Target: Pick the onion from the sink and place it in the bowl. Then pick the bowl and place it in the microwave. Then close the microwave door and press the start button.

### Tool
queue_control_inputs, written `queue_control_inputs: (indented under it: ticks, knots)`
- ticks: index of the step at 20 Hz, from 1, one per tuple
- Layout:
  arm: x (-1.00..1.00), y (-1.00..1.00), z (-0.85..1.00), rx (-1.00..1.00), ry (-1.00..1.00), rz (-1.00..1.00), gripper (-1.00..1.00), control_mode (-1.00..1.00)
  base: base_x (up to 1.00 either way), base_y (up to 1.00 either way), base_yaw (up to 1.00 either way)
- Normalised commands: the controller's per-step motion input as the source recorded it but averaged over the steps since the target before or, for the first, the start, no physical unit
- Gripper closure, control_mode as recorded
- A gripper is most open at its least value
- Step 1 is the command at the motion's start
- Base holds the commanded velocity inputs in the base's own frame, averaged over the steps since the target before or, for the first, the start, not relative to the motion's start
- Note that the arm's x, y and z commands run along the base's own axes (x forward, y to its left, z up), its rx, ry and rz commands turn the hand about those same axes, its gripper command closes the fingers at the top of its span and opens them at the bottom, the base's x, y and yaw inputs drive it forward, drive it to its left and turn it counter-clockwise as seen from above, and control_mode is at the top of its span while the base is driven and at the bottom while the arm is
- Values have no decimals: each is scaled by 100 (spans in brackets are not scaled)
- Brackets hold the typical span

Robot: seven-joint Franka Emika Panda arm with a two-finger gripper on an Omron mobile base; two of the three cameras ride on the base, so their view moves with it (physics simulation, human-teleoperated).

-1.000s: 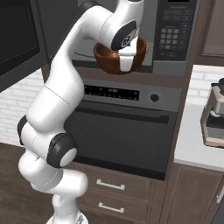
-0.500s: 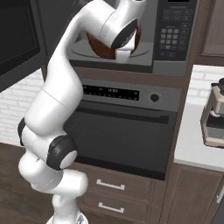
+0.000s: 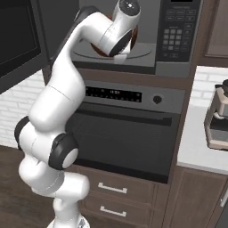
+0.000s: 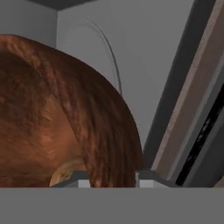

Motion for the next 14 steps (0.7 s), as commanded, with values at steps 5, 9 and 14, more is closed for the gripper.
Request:
queue_control_inputs:
  ticks: [5,9,14]
  knots:
    - [51,0,0,4,1,0,100,-100,0,0,0]
    - [55,0,0,6,0,0,100,-100,0,0,0]
    - [48,1,0,3,3,0,100,-100,0,0,0]
